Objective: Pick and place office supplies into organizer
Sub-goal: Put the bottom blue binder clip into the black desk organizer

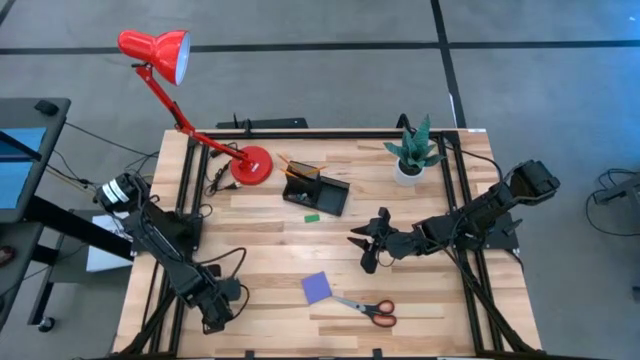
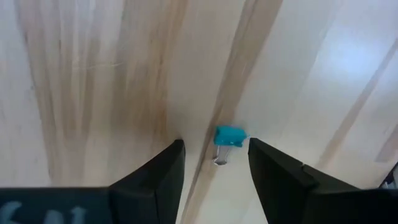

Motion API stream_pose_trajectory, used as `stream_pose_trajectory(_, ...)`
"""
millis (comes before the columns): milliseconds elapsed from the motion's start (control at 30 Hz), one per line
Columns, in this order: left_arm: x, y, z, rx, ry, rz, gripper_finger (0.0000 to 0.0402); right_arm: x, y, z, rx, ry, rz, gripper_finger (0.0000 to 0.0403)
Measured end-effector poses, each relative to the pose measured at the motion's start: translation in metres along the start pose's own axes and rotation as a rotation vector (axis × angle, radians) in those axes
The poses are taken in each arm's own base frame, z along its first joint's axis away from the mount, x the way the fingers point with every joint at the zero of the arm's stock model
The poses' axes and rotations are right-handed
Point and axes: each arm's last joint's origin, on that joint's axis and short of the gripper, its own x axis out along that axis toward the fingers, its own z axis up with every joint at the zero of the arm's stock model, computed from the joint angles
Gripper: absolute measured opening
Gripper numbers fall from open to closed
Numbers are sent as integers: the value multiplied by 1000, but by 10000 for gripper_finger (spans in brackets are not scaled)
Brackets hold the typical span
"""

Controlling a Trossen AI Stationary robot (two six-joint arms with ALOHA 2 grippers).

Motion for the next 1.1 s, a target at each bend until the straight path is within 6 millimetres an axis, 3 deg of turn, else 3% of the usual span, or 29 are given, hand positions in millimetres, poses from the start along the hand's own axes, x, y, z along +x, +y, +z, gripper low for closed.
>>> stream_pose_trajectory(133, -4, -9, 3, 7, -39, -48, 167, 1, -1, 0, 2, -1, -4, 111)
stream_pose_trajectory(500, 11, -8, 4, -25, 2, 18, 167, 1, -2, 1, 3, 0, -4, 111)
stream_pose_trajectory(1100, -17, -42, 13, -309, -18, -122, 167, 1, -2, 0, -2, 7, -8, 111)
